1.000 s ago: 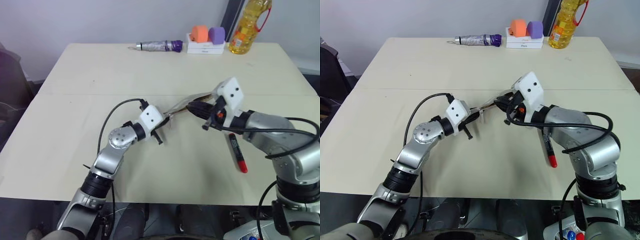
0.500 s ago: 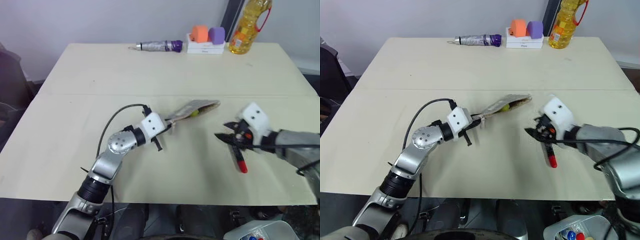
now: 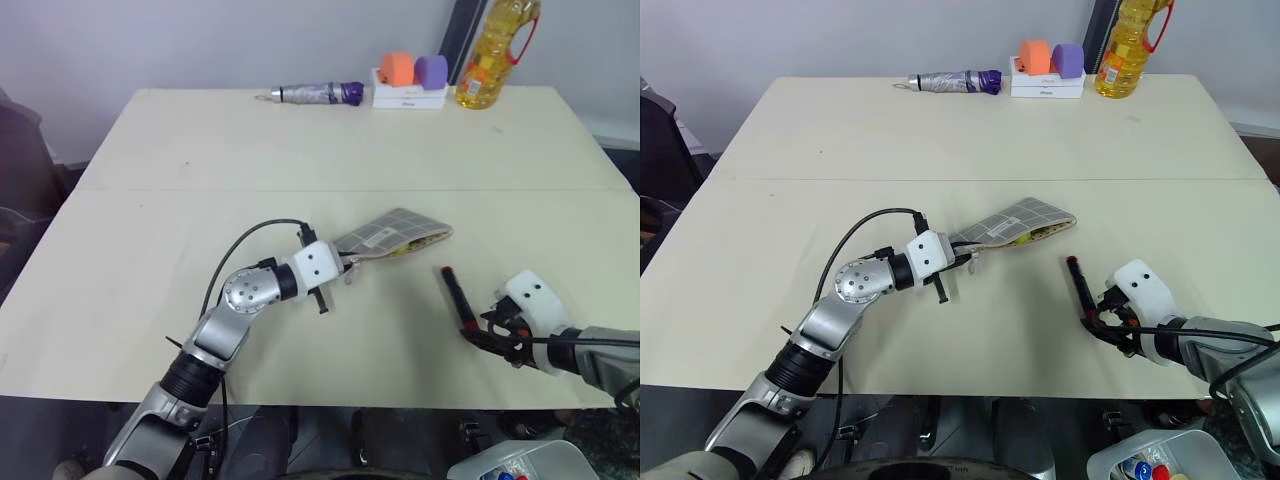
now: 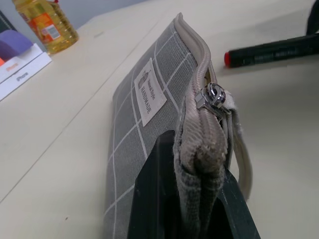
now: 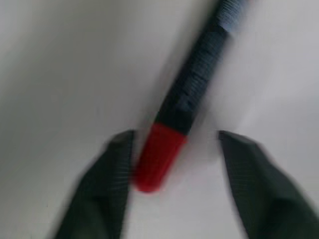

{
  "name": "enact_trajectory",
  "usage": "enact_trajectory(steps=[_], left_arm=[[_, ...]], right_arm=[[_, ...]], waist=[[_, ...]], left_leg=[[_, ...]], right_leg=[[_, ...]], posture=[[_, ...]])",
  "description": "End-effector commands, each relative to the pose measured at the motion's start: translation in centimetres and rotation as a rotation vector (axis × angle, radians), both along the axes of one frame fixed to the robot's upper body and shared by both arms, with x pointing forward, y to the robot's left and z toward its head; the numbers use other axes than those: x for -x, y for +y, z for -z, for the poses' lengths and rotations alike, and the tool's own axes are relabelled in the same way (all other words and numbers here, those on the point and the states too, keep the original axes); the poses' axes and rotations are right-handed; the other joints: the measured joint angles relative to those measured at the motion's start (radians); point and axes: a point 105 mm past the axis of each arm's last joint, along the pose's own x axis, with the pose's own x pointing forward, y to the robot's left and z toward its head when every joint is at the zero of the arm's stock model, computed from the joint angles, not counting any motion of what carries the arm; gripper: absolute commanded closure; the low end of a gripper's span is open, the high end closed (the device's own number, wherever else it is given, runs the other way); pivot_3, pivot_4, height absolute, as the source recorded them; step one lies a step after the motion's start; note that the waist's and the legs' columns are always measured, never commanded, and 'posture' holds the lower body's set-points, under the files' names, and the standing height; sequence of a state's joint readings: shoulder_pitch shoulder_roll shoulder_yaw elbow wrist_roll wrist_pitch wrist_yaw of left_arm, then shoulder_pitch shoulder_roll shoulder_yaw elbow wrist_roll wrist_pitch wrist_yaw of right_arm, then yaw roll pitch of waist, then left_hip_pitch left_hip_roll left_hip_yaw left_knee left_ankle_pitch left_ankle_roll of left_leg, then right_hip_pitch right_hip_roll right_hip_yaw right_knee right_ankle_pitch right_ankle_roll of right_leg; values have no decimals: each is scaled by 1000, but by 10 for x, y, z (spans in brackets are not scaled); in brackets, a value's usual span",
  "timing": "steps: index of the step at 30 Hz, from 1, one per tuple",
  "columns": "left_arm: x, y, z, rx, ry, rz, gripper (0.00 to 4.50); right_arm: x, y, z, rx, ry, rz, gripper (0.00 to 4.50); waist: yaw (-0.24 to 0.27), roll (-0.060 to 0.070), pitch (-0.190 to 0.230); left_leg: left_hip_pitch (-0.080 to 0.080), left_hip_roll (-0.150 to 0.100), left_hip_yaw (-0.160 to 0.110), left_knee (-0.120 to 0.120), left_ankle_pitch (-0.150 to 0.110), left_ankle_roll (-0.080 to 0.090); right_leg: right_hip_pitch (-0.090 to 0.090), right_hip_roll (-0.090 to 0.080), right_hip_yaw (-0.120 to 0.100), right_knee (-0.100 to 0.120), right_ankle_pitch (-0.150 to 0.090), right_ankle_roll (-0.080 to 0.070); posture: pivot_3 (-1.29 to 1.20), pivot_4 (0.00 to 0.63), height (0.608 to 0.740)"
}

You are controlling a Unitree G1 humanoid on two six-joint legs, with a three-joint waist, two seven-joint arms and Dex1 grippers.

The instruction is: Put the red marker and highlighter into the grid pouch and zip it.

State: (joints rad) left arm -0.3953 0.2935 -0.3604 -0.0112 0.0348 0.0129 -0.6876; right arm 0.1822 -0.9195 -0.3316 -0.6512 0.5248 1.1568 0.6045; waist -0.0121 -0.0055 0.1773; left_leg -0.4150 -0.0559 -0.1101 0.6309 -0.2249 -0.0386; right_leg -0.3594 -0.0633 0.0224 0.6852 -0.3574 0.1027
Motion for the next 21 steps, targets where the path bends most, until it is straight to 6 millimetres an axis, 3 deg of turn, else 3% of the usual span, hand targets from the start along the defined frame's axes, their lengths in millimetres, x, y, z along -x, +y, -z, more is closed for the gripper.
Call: enact_trajectory(steps=[1, 2, 6, 13, 21], left_arm=[[-3, 4, -10, 26, -35, -17, 4500], [-4, 5, -10, 29, -35, -24, 4500], [-5, 7, -11, 36, -39, -40, 4500], [-6, 10, -13, 41, -41, -52, 4500], [-4, 7, -13, 19, -53, -30, 4500]], right_arm=[[-8, -1, -10, 9, -50, -11, 3899], [-12, -2, -12, 23, -63, -12, 4196], [-20, -7, -17, 103, -105, -38, 4194], [-26, -2, -56, 160, -246, -189, 4194], [-30, 3, -67, 182, -281, -233, 4194]], waist=[[0, 0, 0], [-1, 0, 0], [1, 0, 0], [1, 0, 0], [2, 0, 0]], left_leg=[[0, 0, 0, 0, 0, 0], [0, 0, 0, 0, 0, 0], [1, 0, 0, 0, 0, 0], [1, 0, 0, 0, 0, 0], [1, 0, 0, 0, 0, 0]], right_leg=[[0, 0, 0, 0, 0, 0], [0, 0, 0, 0, 0, 0], [1, 0, 0, 0, 0, 0], [1, 0, 0, 0, 0, 0], [1, 0, 0, 0, 0, 0]], posture=[[0, 150, 740], [0, 150, 740], [0, 150, 740], [0, 150, 740], [0, 150, 740]])
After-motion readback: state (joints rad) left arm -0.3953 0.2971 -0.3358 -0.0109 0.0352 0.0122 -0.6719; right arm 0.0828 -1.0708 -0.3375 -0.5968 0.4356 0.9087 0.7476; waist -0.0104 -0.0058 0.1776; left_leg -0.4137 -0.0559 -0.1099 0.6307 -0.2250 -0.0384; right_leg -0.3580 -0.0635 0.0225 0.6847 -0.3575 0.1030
